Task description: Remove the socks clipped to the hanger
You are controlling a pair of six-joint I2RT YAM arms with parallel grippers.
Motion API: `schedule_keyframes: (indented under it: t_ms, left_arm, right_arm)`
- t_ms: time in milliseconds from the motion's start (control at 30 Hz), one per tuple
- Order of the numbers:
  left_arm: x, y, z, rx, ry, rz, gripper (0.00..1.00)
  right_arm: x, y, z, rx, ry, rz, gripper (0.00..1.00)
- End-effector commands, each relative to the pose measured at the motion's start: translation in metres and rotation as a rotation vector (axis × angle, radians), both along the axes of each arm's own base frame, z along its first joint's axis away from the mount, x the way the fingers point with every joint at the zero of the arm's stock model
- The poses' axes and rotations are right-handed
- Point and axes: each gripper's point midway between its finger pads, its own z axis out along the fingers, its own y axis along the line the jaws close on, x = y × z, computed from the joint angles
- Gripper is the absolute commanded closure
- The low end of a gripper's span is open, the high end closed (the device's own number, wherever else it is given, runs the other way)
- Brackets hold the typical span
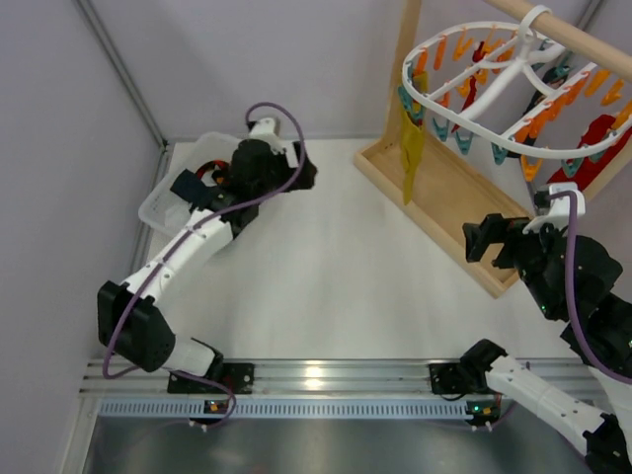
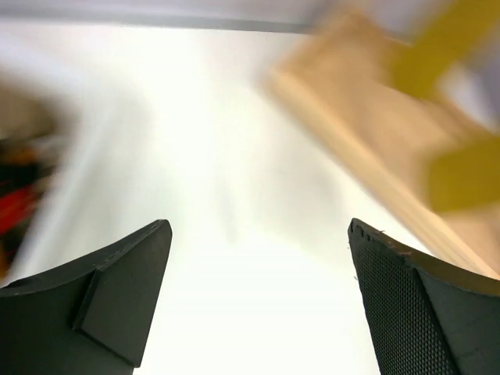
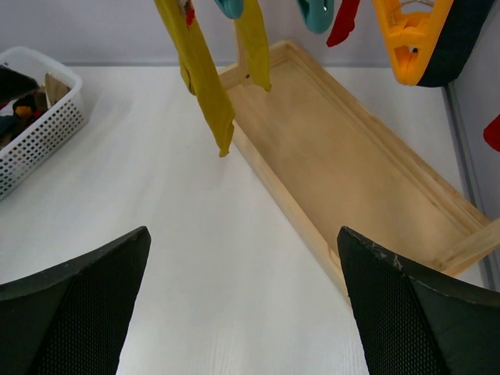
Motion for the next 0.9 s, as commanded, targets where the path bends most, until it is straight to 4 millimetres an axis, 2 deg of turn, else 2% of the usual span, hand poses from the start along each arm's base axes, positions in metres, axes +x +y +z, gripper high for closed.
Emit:
schedule_keyframes:
  t_ms: [0,33,133,167,200,233,267,300,333,367,400,433,467,500,533,567,733,767,800,867]
  left_arm:
    - [-0.046,-0.104,0.036,-0.059,-0.224,-0.48,0.02]
    - [-0.059,-0.128,0.051,-0.077,-0.305,-0.55,0.02]
    - [-0.085,-0.173,0.057,-0.126,-0.371,-0.65,0.02]
    - [-0.088,-0.184,0.067,-0.142,-0.412,-0.645,0.02]
    - [-0.076,-0.188,0.055,-0.11,-0.398,-0.564,0.02]
    - [-0.088,-0.209,0.065,-0.098,-0.428,-0.562,0.02]
    - [-0.088,-0.217,0.063,-0.075,-0.432,-0.528,0.02]
    - [-0.075,-0.222,0.042,0.0,-0.416,-0.452,0.02]
    - [-0.084,-0.239,0.053,0.0,-0.439,-0.444,0.02]
    - [-0.082,-0.246,0.045,0.026,-0.434,-0.42,0.02]
    - [-0.071,-0.249,0.026,0.077,-0.413,-0.352,0.02]
    - [-0.07,-0.256,0.018,0.095,-0.407,-0.341,0.02]
    - [-0.063,-0.259,0.024,0.095,-0.418,-0.309,0.02]
    - [-0.055,-0.258,0.021,0.115,-0.416,-0.27,0.02]
    - [-0.044,-0.263,0.0,0.17,-0.403,-0.255,0.02]
    - [-0.039,-0.267,0.008,0.162,-0.421,-0.244,0.02]
    - [-0.008,-0.275,-0.01,0.238,-0.438,-0.187,0.02]
    - [-0.003,-0.276,-0.02,0.252,-0.428,-0.178,0.02]
    - [0.002,-0.276,-0.017,0.241,-0.435,-0.174,0.02]
    - [0.009,-0.28,-0.025,0.241,-0.437,-0.189,0.07]
  right_arm:
    - [-0.004,0.008,0.022,0.109,-0.081,0.038,0.01]
    - [-0.006,0.007,0.023,0.118,-0.087,0.043,0.0]
    - [-0.012,0.007,0.026,0.142,-0.098,0.061,0.01]
    - [-0.014,0.007,0.026,0.147,-0.099,0.063,0.01]
    - [-0.015,0.006,0.027,0.151,-0.102,0.065,0.01]
    - [-0.017,0.005,0.028,0.161,-0.107,0.064,0.01]
    - [-0.018,0.004,0.028,0.162,-0.108,0.064,0.01]
    - [-0.02,0.002,0.028,0.166,-0.109,0.061,0.01]
    - [-0.021,0.002,0.028,0.171,-0.111,0.062,0.01]
    - [-0.021,0.002,0.028,0.169,-0.11,0.064,0.01]
    - [-0.022,0.002,0.028,0.172,-0.109,0.067,0.01]
    - [-0.023,0.001,0.028,0.174,-0.108,0.068,0.0]
    - [-0.024,0.003,0.028,0.175,-0.106,0.078,0.0]
    - [-0.025,0.004,0.028,0.18,-0.106,0.084,0.01]
    - [-0.026,0.004,0.028,0.182,-0.106,0.089,0.0]
    - [-0.026,0.006,0.028,0.184,-0.106,0.098,0.0]
    - [-0.026,0.011,0.024,0.182,-0.093,0.12,0.0]
    - [-0.025,0.013,0.022,0.18,-0.09,0.127,0.01]
    - [-0.025,0.014,0.021,0.179,-0.088,0.13,0.01]
    - [-0.024,0.016,0.022,0.183,-0.095,0.136,0.01]
